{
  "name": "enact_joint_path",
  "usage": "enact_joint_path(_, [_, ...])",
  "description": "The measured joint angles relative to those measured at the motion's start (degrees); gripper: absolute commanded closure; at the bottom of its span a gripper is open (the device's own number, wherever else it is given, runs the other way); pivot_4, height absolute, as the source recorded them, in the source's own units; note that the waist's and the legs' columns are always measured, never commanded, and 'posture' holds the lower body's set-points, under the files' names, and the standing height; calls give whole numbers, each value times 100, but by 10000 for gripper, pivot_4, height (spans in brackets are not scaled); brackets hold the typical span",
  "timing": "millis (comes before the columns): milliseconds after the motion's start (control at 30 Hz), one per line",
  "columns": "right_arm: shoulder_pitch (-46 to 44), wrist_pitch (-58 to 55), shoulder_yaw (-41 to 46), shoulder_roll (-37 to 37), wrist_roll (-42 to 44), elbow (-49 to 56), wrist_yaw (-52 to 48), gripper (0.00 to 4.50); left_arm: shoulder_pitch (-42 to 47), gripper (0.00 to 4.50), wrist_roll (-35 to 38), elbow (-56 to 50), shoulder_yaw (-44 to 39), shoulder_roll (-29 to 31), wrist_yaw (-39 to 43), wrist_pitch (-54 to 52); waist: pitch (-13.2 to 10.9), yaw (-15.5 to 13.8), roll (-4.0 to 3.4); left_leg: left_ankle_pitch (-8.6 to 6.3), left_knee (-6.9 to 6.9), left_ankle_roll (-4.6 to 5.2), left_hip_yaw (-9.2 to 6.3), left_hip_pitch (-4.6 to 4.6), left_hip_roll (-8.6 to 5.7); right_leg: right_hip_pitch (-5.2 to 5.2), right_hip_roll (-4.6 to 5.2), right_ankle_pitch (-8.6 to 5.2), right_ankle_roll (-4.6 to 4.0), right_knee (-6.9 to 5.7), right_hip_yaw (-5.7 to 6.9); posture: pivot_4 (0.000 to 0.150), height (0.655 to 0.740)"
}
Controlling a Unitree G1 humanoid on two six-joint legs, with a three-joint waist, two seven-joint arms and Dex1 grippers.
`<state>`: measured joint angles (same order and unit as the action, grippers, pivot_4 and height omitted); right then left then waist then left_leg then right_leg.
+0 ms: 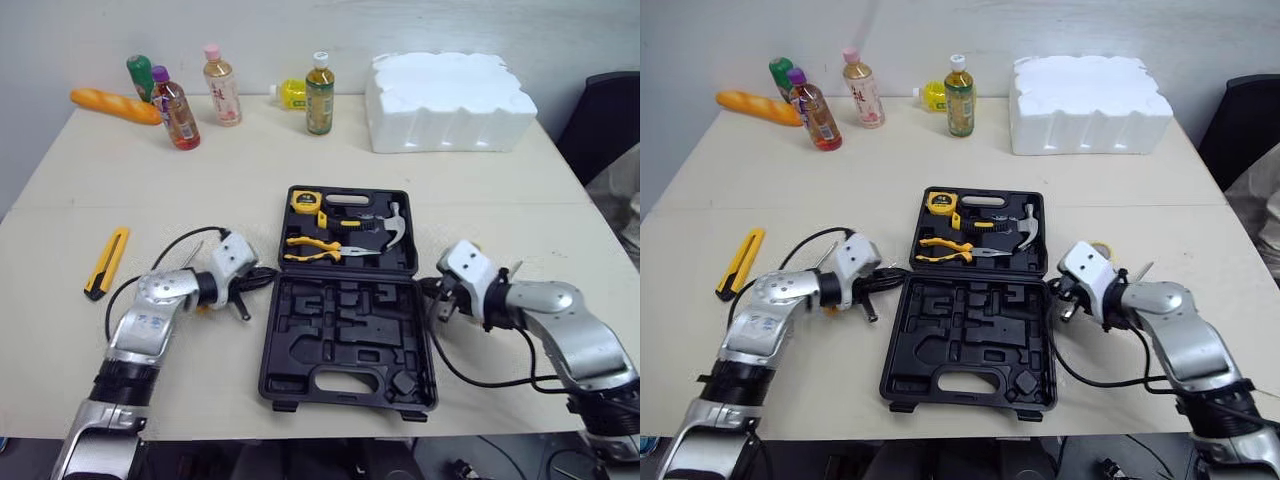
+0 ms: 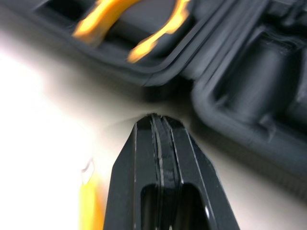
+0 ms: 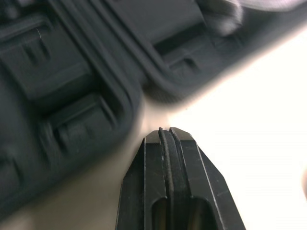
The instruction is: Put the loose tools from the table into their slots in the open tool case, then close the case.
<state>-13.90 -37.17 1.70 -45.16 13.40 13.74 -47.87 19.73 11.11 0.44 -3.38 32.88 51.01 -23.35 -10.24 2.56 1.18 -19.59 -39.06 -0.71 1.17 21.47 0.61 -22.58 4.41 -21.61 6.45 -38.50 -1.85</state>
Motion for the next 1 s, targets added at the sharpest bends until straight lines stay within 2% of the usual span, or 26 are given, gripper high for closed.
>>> enact_joint_path(33, [76,-29,134,-29,57,38,-28,45000,-72,41730,115,-63,-128,47,55,-35,0,-2,0,0,0,0,-1,1,1,0,0,0,0,1,1,1500,7400])
enact_joint_path(67, [307,-155,575,-106,338,180,-145,45000,-283,38479,572,-315,-499,225,264,-295,-2,-21,0,-1,0,-1,-5,4,1,1,2,0,0,6,4,1500,7400])
enact_joint_path(167, [1090,-502,1923,-387,1083,656,-577,35755,-1065,27233,1606,-874,-1592,986,913,-956,-2,-53,-3,-7,12,-3,-17,-9,3,24,2,-1,-2,40,12,1500,7400])
enact_joint_path(233, [1489,-673,2637,-558,1377,779,-792,26029,-1424,18235,2007,-925,-2118,1271,1129,-1219,-4,-86,-8,-13,14,8,-27,-36,3,65,4,4,-8,65,22,1500,7400])
enact_joint_path(300, [2052,-757,3280,-797,1479,727,-1061,16795,-1891,9700,1989,-688,-2536,1566,1213,-1122,-5,-102,-11,-38,26,46,-41,-73,2,116,7,4,-9,92,35,1500,7400])
enact_joint_path(367, [2654,-722,3971,-1005,1409,377,-1305,5673,-2225,379,1844,-69,-3059,1850,1225,-946,-5,-120,-8,-46,51,56,-45,-91,-1,137,13,7,-16,119,42,1500,7400])
enact_joint_path(400, [2774,-678,4104,-1030,1359,292,-1352,808,-2262,0,1816,94,-3200,1932,1228,-916,-4,-121,-2,-46,68,57,-45,-94,-4,138,16,9,-19,127,43,1500,7400])
enact_joint_path(433, [2952,-605,4300,-1052,1306,159,-1425,213,-2264,0,1799,419,-3390,2091,1252,-828,-2,-118,1,-44,84,55,-46,-97,-3,139,15,15,-25,142,47,1500,7400])
enact_joint_path(500, [3282,-371,4778,-1075,1192,-253,-1569,213,-2238,0,1480,1843,-3820,2681,1192,-126,-3,-90,-6,-40,113,49,-43,-105,-2,134,14,19,-30,156,52,1500,7400])
enact_joint_path(533, [3299,-358,4818,-1075,1180,-294,-1574,213,-2238,0,1440,1941,-3858,2712,1172,-67,-3,-86,-8,-40,115,49,-41,-106,-2,134,14,19,-30,157,51,1500,7400])
enact_joint_path(633, [3360,107,5092,-1136,1010,-985,-1641,213,-2233,0,989,3204,-3805,3018,1116,950,-1,-51,-18,-40,138,50,-10,-113,-2,121,15,19,-30,160,32,1500,7400])
enact_joint_path(833, [3317,978,5138,-1482,709,-2104,-1716,213,-1760,0,668,4793,-3475,3298,1162,1852,-1,-49,-6,-38,143,46,0,-116,4,108,14,19,-30,149,30,1500,7400])
enact_joint_path(1000, [3287,1245,4991,-1477,677,-2207,-1680,213,-1553,0,653,5147,-3346,3362,1215,2089,-2,-49,-10,-38,144,45,6,-116,5,104,16,19,-30,142,27,1500,7400])
